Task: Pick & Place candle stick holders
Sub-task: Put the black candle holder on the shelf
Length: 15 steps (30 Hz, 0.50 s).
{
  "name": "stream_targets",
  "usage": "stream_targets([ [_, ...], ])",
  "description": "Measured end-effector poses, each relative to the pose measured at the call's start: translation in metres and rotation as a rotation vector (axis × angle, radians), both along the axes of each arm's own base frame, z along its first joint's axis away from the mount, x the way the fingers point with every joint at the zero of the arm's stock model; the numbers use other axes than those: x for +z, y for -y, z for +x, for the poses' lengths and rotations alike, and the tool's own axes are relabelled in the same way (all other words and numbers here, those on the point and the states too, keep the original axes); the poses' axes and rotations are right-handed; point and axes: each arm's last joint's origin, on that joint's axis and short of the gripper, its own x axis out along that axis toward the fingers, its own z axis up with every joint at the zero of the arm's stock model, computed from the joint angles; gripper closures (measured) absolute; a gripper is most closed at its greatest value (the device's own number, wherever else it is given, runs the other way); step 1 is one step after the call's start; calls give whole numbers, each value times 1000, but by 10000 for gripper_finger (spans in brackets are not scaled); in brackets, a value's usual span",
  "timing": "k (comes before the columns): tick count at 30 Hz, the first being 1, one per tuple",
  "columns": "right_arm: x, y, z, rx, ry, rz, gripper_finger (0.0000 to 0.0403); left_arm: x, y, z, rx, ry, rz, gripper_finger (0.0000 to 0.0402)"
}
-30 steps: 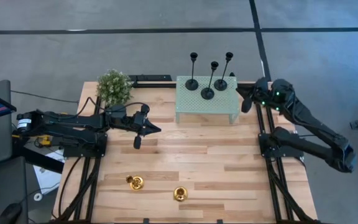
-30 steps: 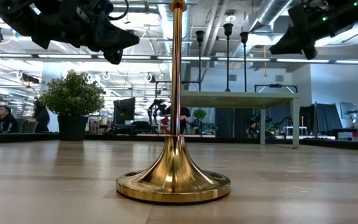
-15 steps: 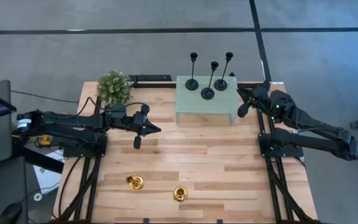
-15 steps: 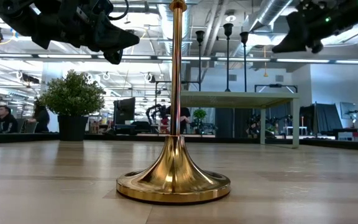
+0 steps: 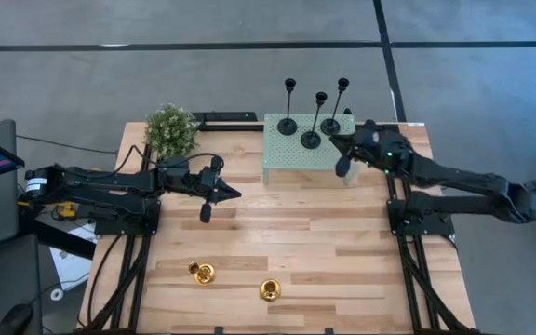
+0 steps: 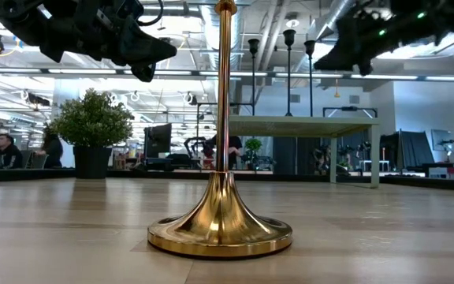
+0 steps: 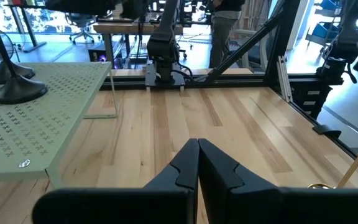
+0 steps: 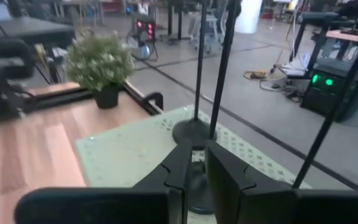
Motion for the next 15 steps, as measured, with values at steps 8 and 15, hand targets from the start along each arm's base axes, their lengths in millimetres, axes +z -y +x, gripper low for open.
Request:
stream_targets([
  [8, -21, 10, 20, 1, -106, 28, 370, 0, 0, 0, 0, -3, 0, 394],
  [15, -21, 16, 15, -271, -157, -38, 388, 0, 0, 0, 0, -3, 0, 394],
])
